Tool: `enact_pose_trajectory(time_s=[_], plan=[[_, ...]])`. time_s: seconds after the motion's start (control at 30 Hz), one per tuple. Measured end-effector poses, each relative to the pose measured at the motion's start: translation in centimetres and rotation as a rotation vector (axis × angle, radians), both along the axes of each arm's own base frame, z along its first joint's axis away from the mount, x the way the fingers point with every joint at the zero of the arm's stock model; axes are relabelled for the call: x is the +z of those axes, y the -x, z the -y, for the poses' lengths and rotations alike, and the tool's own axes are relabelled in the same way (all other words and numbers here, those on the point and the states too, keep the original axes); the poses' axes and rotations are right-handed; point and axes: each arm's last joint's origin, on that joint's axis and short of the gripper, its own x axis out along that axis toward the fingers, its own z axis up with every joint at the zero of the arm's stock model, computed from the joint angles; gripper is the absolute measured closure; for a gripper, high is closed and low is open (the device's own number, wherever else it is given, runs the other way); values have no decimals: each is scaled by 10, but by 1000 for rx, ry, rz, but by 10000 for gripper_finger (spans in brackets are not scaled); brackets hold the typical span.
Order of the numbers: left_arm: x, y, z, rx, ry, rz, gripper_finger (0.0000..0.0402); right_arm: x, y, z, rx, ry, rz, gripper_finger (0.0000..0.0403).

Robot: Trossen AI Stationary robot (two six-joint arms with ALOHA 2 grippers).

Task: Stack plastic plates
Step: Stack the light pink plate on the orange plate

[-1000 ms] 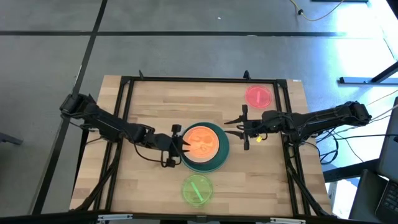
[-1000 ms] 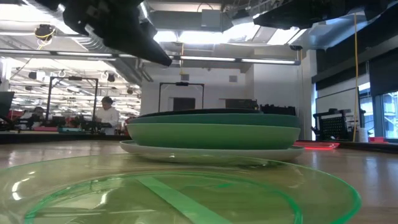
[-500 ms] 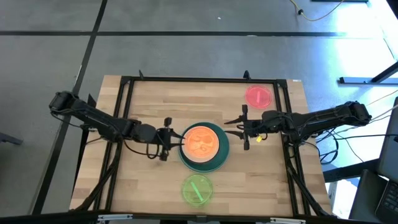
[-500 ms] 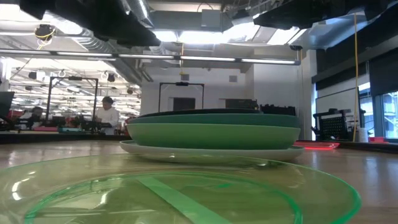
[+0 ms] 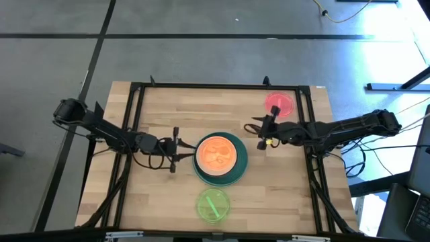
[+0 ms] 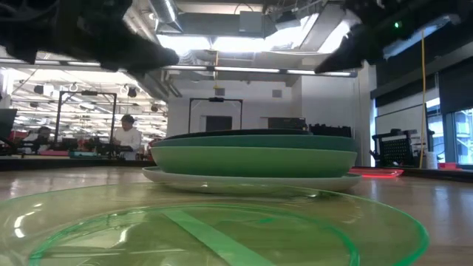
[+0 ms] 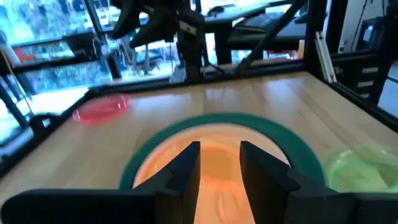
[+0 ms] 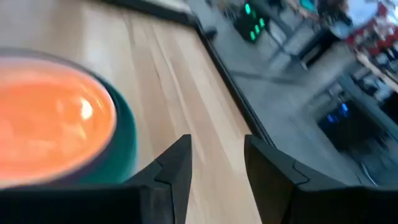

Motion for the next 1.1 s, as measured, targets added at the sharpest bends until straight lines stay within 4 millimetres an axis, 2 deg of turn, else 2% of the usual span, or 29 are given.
enact_pose_trajectory(time_s=[0.2, 0.43, 0.6, 0.87, 1.1], plan=[[-13, 8, 2, -2, 21, -34, 295, -13, 5, 18, -160, -64, -88, 265], [-12, 8, 2, 15, 42, -18, 295, -31, 7, 50, -317, -166, -193, 265], [-11, 8, 1, 27, 43, -8, 295, -44, 5, 75, -364, -253, -244, 265], [-10, 7, 1, 32, 64, -4, 295, -76, 9, 116, -539, -390, -343, 265], [-10, 7, 1, 34, 62, -5, 295, -102, 20, 150, -686, -463, -415, 265]])
